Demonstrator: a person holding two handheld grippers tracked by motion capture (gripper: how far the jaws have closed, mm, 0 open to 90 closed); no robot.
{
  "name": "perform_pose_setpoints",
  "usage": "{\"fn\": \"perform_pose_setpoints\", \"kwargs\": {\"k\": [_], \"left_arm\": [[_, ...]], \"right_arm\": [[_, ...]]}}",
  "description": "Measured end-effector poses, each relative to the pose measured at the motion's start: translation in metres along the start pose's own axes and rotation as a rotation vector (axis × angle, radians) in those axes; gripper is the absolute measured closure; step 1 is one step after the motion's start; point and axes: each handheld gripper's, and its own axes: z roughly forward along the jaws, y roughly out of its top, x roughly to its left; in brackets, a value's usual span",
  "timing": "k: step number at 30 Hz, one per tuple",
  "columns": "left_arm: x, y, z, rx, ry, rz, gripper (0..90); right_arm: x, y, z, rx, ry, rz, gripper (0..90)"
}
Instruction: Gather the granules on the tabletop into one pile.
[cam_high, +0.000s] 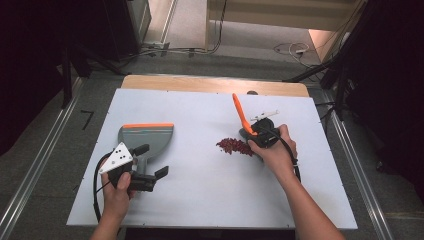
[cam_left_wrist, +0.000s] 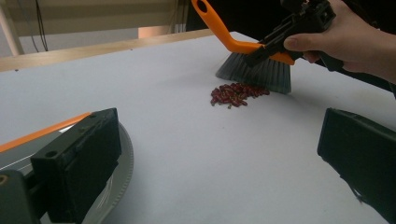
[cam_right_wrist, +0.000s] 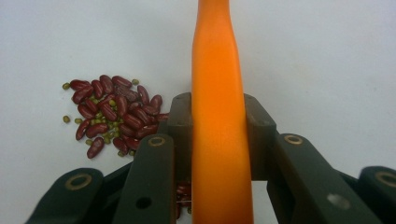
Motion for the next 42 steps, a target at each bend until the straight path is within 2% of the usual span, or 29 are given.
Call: {"fn": "perform_pose_setpoints", "kwargs": {"k": [3, 6, 22, 26, 29, 42], "left_arm": [[0.000, 0.000, 0.000, 0.002, 0.000, 0.000, 0.3], [0.000, 0.000, 0.001, 0.004, 0.000, 0.000, 0.3], [0.000, 0.000, 0.001, 0.003, -0.001, -0.001, 0.3], [0.000, 0.000, 0.000, 0.001, 0.000, -0.002, 0.4], [0.000, 0.000, 0.000, 0.002, 0.001, 0.000, 0.4], [0.000, 0.000, 0.001, 0.004, 0.001, -0.001, 0.3]], "right_arm": [[0.000, 0.001, 0.000, 0.002, 0.002, 0.003, 68.7], [0.001, 0.001, 0.000, -0.003, 0.028, 0.011, 68.6], [0.014, 0.008, 0.004, -0.004, 0.028, 0.004, 68.7], [0.016, 0.010, 0.005, -0.005, 0.035, -0.012, 68.6], [0.015, 0.010, 0.004, -0.010, 0.053, -0.019, 68.6], [0.005, 0.011, -0.012, -0.057, 0.067, -0.034, 68.6]]}}
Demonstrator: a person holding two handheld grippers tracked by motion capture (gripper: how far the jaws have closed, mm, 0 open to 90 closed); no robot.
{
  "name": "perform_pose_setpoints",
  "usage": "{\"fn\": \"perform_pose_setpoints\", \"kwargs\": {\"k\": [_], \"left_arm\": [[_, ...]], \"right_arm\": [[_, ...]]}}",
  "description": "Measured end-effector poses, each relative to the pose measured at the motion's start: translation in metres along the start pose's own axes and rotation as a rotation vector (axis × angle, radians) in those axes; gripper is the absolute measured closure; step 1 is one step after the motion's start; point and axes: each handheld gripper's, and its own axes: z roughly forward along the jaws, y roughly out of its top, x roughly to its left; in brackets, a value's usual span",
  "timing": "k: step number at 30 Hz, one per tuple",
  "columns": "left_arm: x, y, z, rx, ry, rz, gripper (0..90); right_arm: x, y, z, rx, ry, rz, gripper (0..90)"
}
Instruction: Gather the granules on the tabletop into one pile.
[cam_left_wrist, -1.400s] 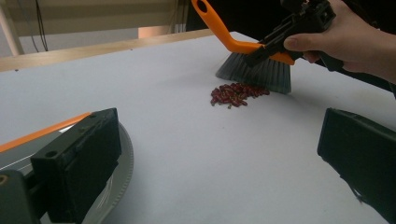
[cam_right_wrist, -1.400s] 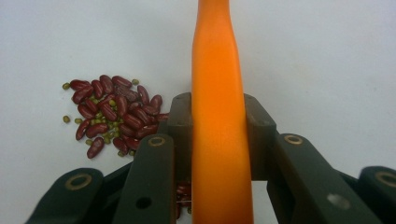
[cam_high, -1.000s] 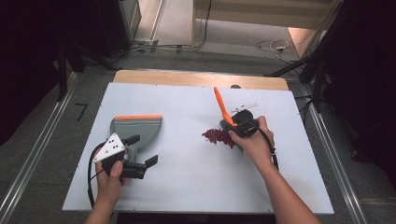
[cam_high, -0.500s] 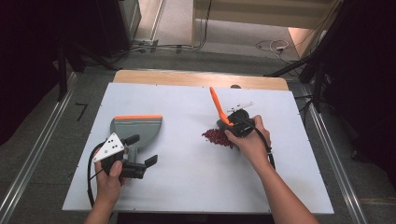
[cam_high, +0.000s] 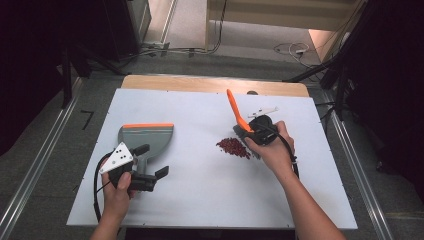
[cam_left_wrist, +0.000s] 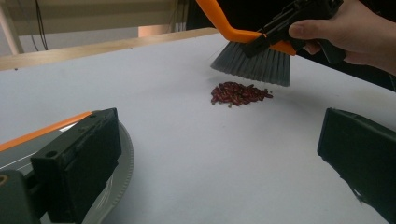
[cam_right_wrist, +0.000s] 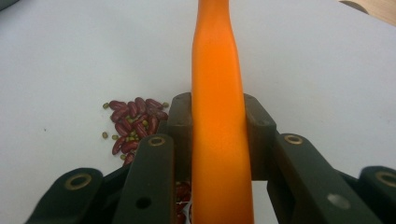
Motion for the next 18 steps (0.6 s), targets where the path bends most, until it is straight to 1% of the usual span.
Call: {"fn": "perform_pose_setpoints", "kwargs": {"k": [1, 3, 5, 9, 10, 12, 14, 16, 18], "left_arm": [[0.000, 0.000, 0.000, -0.002, -0.001, 0.000, 0.3], [0.000, 0.000, 0.000, -0.003, 0.000, 0.000, 0.3], [0.000, 0.000, 0.000, -0.003, 0.000, 0.000, 0.4], [0.000, 0.000, 0.000, 0.002, 0.000, 0.002, 0.3], [0.000, 0.000, 0.000, 0.003, 0.000, 0.003, 0.4], [0.000, 0.000, 0.000, 0.001, 0.000, 0.004, 0.4], [0.000, 0.000, 0.000, 0.004, 0.001, 0.005, 0.4], [0.000, 0.000, 0.001, 0.006, 0.001, 0.005, 0.4], [0.000, 0.000, 0.001, 0.006, 0.000, 0.005, 0.3]], "right_arm": [[-0.002, 0.000, -0.001, -0.001, -0.005, -0.002, 68.6], [-0.004, -0.002, -0.002, 0.002, -0.017, 0.013, 68.5], [-0.008, -0.004, -0.001, 0.011, -0.044, 0.022, 68.5], [-0.012, -0.012, 0.008, 0.041, -0.091, 0.039, 68.6], [-0.011, -0.014, 0.011, 0.047, -0.097, 0.039, 68.6], [-0.009, -0.015, 0.012, 0.033, -0.093, 0.046, 68.6], [-0.004, -0.014, 0.013, 0.026, -0.099, 0.043, 68.6], [0.002, -0.013, 0.014, 0.022, -0.104, 0.029, 68.6], [0.006, -0.012, 0.015, 0.019, -0.102, 0.025, 68.6]]}}
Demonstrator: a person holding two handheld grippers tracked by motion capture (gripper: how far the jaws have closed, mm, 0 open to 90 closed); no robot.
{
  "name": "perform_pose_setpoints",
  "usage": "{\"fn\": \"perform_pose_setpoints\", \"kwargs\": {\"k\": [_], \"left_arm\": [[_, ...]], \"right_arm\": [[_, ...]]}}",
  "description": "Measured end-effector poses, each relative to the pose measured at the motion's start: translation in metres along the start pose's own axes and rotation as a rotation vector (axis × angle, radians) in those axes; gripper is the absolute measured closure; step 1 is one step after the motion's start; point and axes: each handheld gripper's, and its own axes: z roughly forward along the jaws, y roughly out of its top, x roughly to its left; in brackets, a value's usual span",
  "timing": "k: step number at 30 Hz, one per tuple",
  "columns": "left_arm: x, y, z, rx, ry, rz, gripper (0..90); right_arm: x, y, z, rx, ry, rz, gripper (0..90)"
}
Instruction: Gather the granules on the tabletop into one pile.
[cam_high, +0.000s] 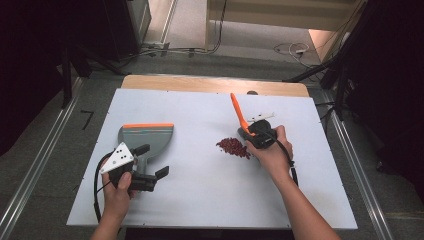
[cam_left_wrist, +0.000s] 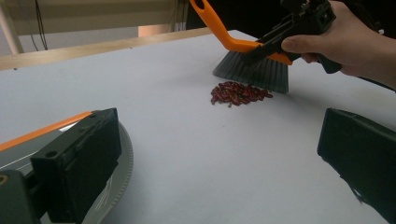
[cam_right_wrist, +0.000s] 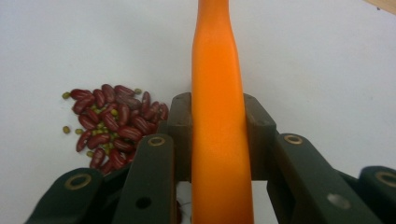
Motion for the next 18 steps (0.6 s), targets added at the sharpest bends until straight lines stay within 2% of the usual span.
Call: {"fn": "perform_pose_setpoints", "kwargs": {"k": [8, 18], "left_arm": [[0.001, 0.000, -0.001, -0.007, 0.002, -0.003, 0.4], [0.001, 0.000, -0.001, -0.007, 0.003, -0.003, 0.4]], "right_arm": [[0.008, 0.005, 0.001, -0.007, 0.019, -0.009, 68.6], [0.000, 0.007, -0.009, -0.037, 0.033, 0.006, 68.6]]}}
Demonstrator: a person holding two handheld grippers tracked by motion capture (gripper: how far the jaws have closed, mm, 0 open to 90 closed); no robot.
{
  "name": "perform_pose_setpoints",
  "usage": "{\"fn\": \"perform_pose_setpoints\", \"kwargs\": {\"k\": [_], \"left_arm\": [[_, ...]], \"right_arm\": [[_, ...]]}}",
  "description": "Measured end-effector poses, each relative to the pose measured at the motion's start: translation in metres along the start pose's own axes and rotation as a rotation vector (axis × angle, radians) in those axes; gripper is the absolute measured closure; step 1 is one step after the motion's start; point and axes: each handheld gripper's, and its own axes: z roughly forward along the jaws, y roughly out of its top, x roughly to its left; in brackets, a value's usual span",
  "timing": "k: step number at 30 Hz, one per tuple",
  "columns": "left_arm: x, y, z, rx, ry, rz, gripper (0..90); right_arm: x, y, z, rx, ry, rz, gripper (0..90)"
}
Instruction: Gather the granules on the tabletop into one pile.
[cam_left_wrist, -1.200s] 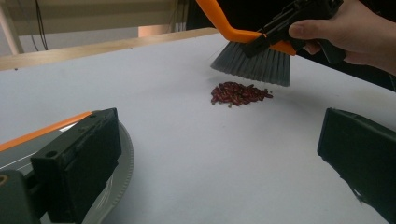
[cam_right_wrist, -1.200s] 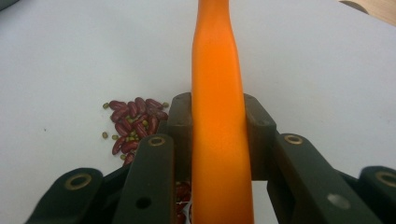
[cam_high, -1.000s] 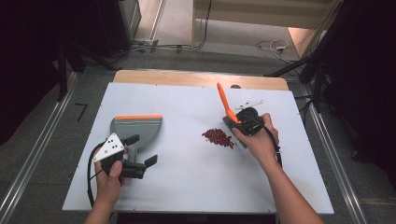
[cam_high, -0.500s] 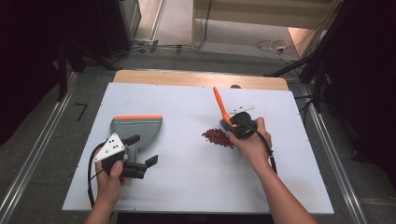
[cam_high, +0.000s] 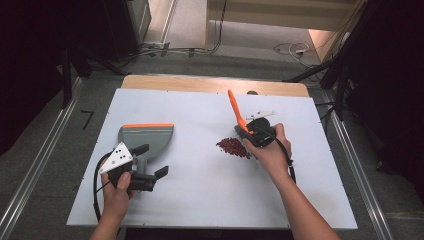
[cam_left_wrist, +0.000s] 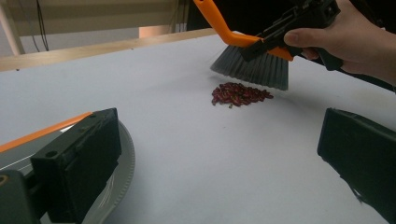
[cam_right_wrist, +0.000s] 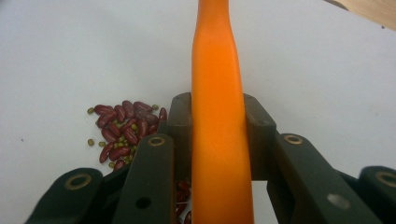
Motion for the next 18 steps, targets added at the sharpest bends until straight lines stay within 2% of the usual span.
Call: {"fn": "perform_pose_setpoints", "kwargs": {"k": [11, 18], "left_arm": [[0.000, 0.000, 0.001, 0.007, 0.000, 0.004, 0.3], [0.000, 0.000, 0.001, 0.007, 0.000, 0.005, 0.4]], "right_arm": [[-0.011, -0.005, -0.021, -0.055, 0.027, 0.018, 68.6], [-0.021, -0.016, -0.033, -0.089, 0.071, 0.049, 68.6]]}}
